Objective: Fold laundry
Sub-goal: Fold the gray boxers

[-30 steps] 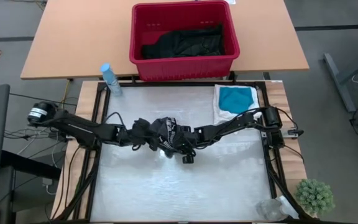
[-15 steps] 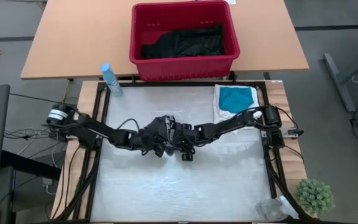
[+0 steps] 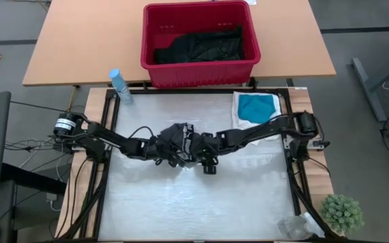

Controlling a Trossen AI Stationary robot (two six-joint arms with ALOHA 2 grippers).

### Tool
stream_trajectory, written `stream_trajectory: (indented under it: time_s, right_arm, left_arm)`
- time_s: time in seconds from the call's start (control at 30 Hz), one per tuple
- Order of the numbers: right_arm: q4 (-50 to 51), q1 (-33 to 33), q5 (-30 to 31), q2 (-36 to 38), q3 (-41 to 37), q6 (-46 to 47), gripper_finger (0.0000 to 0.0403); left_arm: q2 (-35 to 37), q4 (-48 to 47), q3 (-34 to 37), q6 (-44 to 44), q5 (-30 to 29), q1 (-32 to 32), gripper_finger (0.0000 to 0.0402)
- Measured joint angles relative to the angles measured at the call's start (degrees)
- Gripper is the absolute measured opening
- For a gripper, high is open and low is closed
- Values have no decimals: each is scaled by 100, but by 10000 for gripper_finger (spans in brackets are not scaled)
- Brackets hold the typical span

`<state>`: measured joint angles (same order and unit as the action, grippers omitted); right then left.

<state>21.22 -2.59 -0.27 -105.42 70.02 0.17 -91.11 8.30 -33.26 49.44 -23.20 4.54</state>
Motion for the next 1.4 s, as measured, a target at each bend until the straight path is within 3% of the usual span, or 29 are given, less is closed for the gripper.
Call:
stream_trajectory:
  time_s: [0.23,0.4,0.53,0.83,1.13,1.4]
  right_arm:
    - [-133,154,39,736,6,-873,222]
    - [-330,909,146,918,39,-1891,222]
    - [-261,1546,-375,849,168,-2179,222]
    - [-437,2143,-1327,124,569,-2810,221]
    - [13,2262,-1392,-844,1596,-2941,219]
    - [723,2518,-1674,-943,1858,-3413,219]
  left_arm:
    - [0,4,0,-190,2,-22,0]
    - [0,10,0,-988,315,-27,0]
    - [2,-76,-4,-1371,460,-35,0]
    - [11,-438,-11,-1450,649,-339,0]
    - [11,-469,-11,-1632,818,-440,0]
    - [9,-469,-9,-1689,841,-442,0]
